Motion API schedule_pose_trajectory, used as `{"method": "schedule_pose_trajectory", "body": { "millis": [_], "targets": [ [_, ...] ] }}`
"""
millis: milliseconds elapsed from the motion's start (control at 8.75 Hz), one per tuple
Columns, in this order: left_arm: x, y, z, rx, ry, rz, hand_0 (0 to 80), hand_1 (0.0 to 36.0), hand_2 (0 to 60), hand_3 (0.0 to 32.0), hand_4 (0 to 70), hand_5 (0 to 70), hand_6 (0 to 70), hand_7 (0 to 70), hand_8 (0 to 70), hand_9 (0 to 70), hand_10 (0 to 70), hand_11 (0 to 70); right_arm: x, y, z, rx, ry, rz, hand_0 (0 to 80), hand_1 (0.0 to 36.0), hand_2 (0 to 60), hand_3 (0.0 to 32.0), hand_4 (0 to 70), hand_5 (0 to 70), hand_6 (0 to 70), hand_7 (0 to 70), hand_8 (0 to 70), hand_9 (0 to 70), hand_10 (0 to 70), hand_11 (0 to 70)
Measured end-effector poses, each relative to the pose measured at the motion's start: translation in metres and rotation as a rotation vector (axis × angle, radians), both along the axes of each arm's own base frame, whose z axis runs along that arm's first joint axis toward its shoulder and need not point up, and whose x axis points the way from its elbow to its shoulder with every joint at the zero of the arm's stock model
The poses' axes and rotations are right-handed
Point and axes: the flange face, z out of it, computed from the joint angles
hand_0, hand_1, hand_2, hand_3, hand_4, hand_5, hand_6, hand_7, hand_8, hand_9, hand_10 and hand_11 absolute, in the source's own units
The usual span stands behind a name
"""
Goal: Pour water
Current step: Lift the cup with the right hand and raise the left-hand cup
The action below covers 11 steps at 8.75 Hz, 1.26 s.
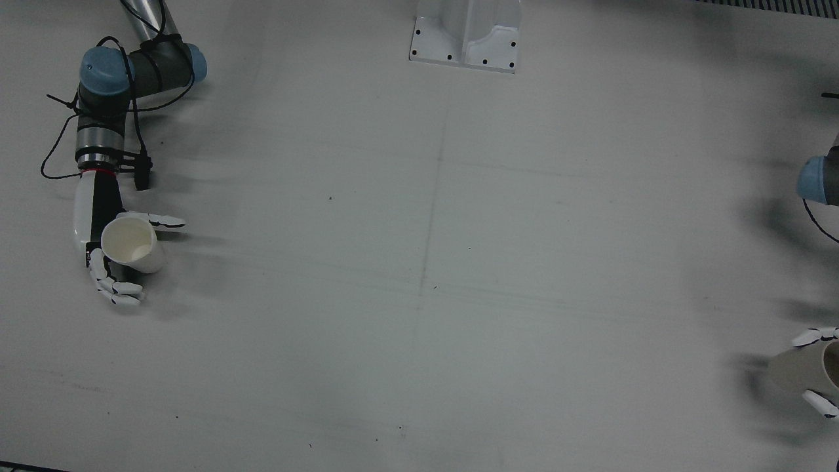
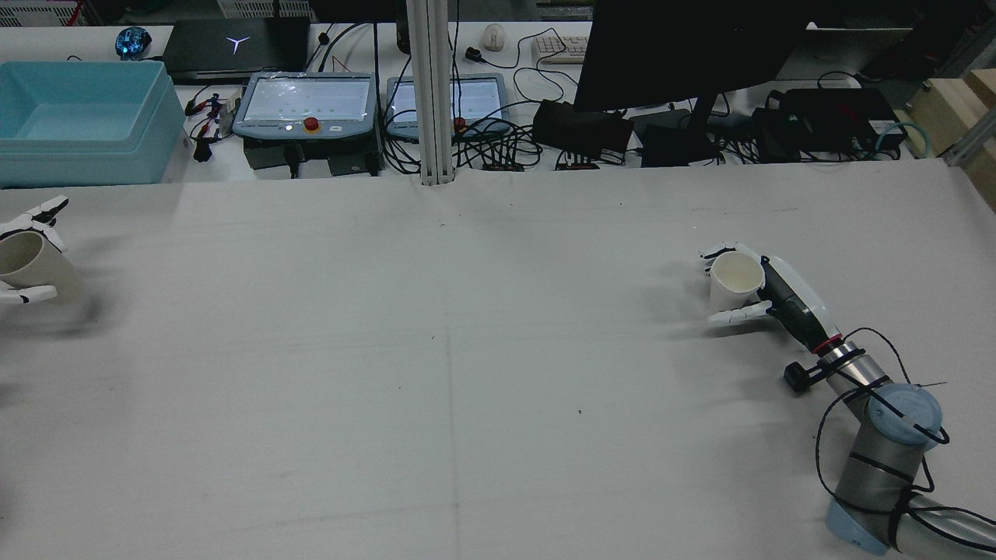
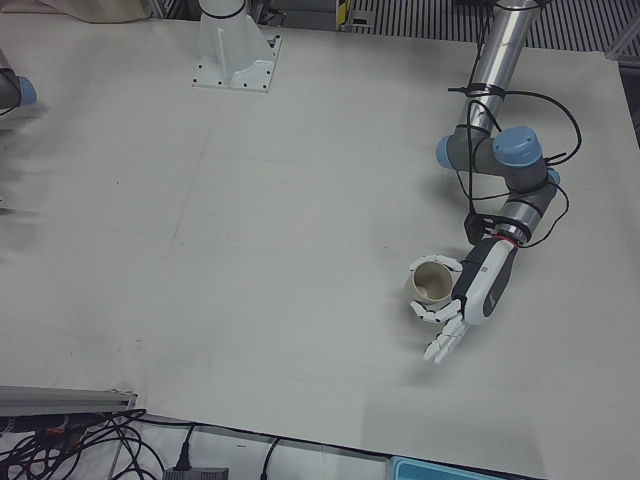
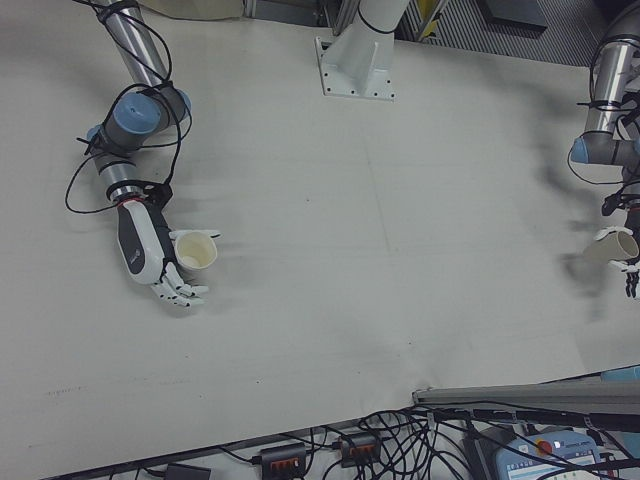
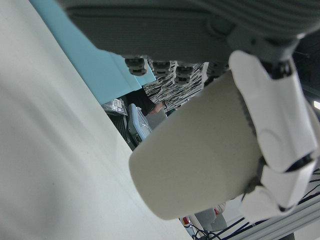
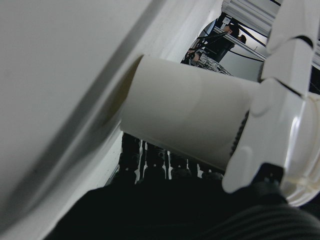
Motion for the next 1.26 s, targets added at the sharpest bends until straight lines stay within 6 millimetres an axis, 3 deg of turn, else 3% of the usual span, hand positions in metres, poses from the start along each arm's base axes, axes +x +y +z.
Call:
{"method": "schedule_pose_trajectory", "body": {
  "millis": [457,571,800,914,1143,1257],
  "targets": [
    [0.0001,0.0,-0.0002,-0.002,0.0,0.001,46.3,31.7,60.0,0.0,36.0,44.4,6.7,7.4,2.9,4.9,2.7,5.7,0.0038,0.0005,-0.0033,0.003,-0.016,0.0,49.7,14.2,7.4,0.0,4.6,53.4,14.9,33.6,19.7,32.3,17.0,26.3],
    [0.0,0.0001,-0.0002,-0.003,0.0,0.001,46.2,31.7,60.0,0.0,35.9,44.2,6.7,7.5,2.9,5.0,2.8,5.8,0.0044,0.0003,-0.0039,0.004,-0.017,0.0,49.3,14.7,11.8,0.0,4.5,57.5,15.1,34.3,19.6,32.2,16.7,25.9],
    [-0.0001,0.0001,-0.0002,-0.003,-0.001,0.0,46.2,31.6,60.0,0.0,35.9,44.3,6.8,7.6,3.0,5.1,2.8,5.8,0.005,0.0003,-0.0037,0.004,-0.016,0.001,46.4,14.9,29.3,0.0,2.6,70.0,16.7,39.4,21.9,36.1,19.6,29.7],
    [0.0003,-0.0002,-0.0005,-0.003,-0.001,0.0,46.3,31.6,60.0,0.0,36.0,44.4,6.9,7.7,3.0,5.1,2.8,5.8,0.0054,0.0006,-0.0032,0.003,-0.014,0.001,41.1,13.6,40.3,0.0,0.3,70.0,18.0,44.7,24.7,40.6,23.7,35.5],
    [0.0009,-0.0003,-0.0007,-0.003,-0.001,0.001,46.2,31.5,60.0,0.0,35.9,44.2,6.8,7.7,3.0,5.1,2.8,5.8,0.0059,0.0011,-0.0024,0.003,-0.008,0.002,13.7,12.2,60.0,0.0,0.0,70.0,21.7,57.8,31.7,50.5,31.1,44.9],
    [0.0008,-0.0004,-0.0009,-0.003,-0.001,0.001,46.2,31.7,60.0,0.0,35.9,44.3,6.9,7.7,3.0,5.0,2.8,5.8,0.0062,0.0013,-0.002,0.003,-0.006,0.002,4.5,12.1,60.0,0.0,0.0,70.0,22.6,61.1,33.4,53.0,32.4,46.5]
  ]
}}
